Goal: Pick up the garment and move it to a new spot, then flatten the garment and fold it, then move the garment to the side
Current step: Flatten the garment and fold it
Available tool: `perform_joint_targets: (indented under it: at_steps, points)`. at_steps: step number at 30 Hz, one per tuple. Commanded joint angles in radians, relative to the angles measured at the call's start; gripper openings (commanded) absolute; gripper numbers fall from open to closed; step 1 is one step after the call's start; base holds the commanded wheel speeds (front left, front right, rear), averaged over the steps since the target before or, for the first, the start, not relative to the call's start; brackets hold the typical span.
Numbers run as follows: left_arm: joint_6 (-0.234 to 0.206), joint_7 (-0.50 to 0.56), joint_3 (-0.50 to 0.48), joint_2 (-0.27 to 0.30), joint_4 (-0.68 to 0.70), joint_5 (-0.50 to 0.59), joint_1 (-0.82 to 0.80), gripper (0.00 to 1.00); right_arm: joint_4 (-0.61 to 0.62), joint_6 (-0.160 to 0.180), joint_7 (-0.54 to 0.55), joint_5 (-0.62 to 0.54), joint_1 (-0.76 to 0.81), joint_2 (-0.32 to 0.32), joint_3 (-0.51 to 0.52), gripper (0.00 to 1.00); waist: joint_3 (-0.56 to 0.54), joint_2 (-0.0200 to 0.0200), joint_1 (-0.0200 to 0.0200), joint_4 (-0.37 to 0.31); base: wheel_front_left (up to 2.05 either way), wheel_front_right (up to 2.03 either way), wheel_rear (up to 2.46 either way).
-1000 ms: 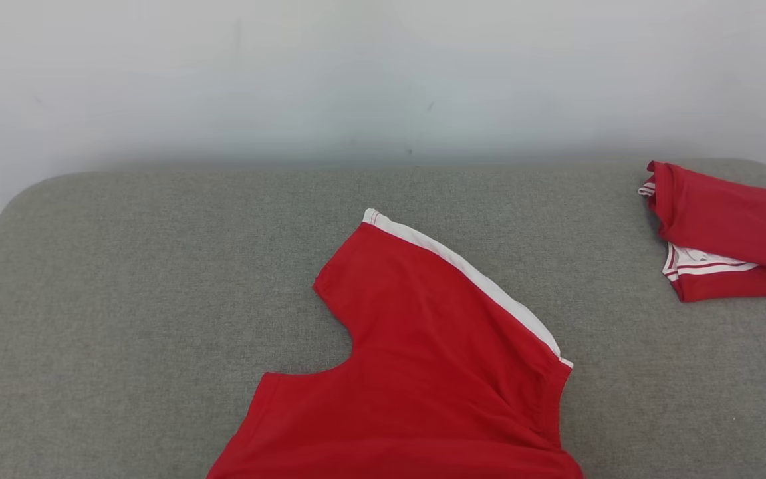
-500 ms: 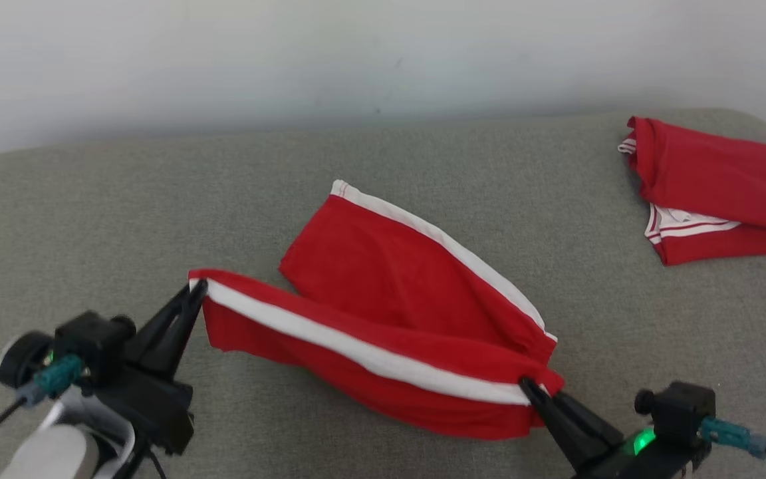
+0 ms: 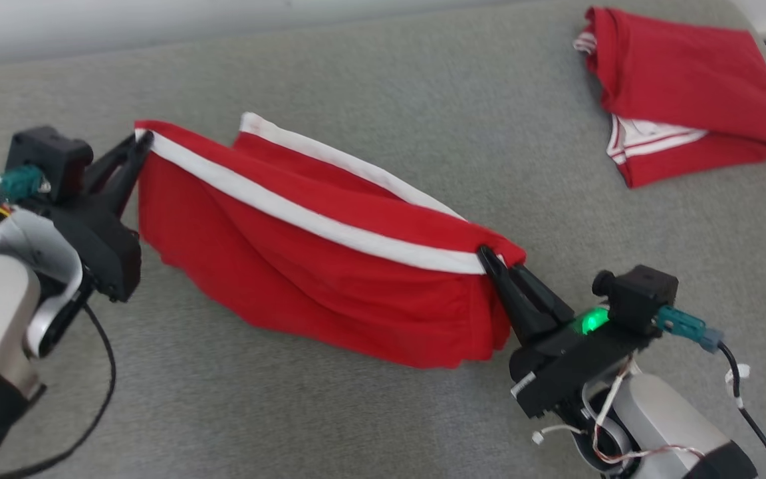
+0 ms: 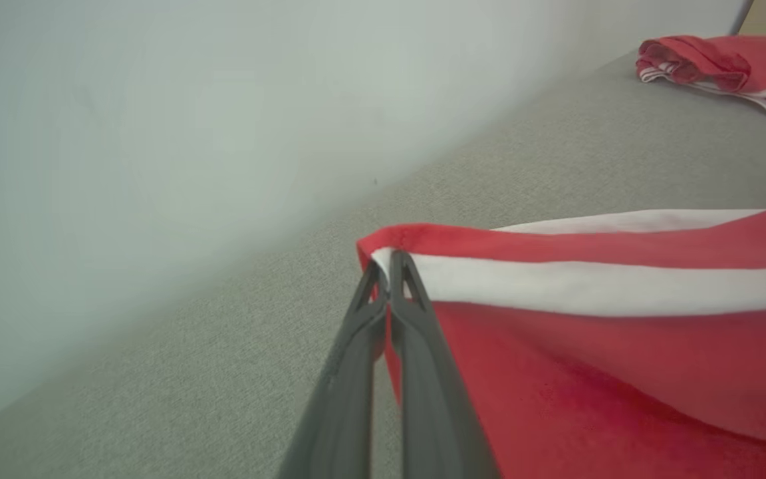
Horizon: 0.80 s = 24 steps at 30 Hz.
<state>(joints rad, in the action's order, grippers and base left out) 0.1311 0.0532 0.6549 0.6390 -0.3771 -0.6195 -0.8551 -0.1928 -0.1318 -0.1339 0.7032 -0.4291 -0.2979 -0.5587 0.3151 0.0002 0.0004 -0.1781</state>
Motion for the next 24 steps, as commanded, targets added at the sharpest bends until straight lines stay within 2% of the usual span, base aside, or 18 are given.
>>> perform_joint_targets:
  at_steps: [1, 6, 16, 17, 18, 19, 20, 24]
  points:
    - [-0.001, -0.006, 0.024, 0.005, -0.028, -0.019, -0.04, 0.0, -0.014, 0.002, -0.01, -0.01, -0.023, 0.016, 0.002, 0.0, 0.094, -0.0002, -0.0004, -0.09, 0.0, 0.0, 0.0]
    - [-0.001, -0.021, 0.125, 0.02, -0.134, -0.043, -0.134, 0.0, -0.04, 0.002, -0.025, -0.026, -0.062, 0.063, -0.002, 0.0, 0.125, -0.0002, -0.0004, -0.124, 0.0, 0.0, 0.0]
    - [-0.001, -0.141, 0.249, -0.015, -0.288, -0.103, -0.227, 0.0, -0.059, 0.002, -0.019, -0.09, -0.067, 0.107, 0.024, 0.0, 0.128, -0.0002, -0.0004, -0.135, 0.0, 0.0, 0.0]
    - [-0.001, -0.152, 0.264, -0.019, -0.303, -0.106, -0.229, 0.1, -0.062, 0.002, -0.019, -0.094, -0.067, 0.111, 0.026, 0.28, 0.126, -0.0002, -0.0004, -0.134, 0.0, 0.0, 0.0]
    - [-0.001, -0.152, 0.264, -0.019, -0.303, -0.106, -0.229, 0.1, -0.062, 0.002, -0.019, -0.094, -0.067, 0.111, 0.026, 0.28, 0.126, -0.0002, -0.0004, -0.134, 0.0, 0.0, 0.0]
    - [-0.001, -0.166, 0.277, -0.024, -0.315, -0.109, -0.23, 0.48, -0.065, 0.002, -0.019, -0.099, -0.066, 0.116, 0.029, 0.65, 0.122, -0.0002, -0.0004, -0.131, 0.0, 0.0, 0.0]
    - [-0.001, -0.184, 0.285, -0.029, -0.328, -0.115, -0.23, 1.0, -0.068, 0.002, -0.02, -0.104, -0.064, 0.121, 0.03, 1.0, 0.117, -0.0002, -0.0004, -0.128, 0.0, 0.0, 0.0]
    - [-0.001, -0.244, 0.313, -0.055, -0.362, -0.148, -0.221, 1.0, -0.076, 0.002, -0.024, -0.12, -0.037, 0.114, 0.044, 1.0, 0.079, -0.0002, -0.0004, -0.109, 0.0, 0.0, 0.0]
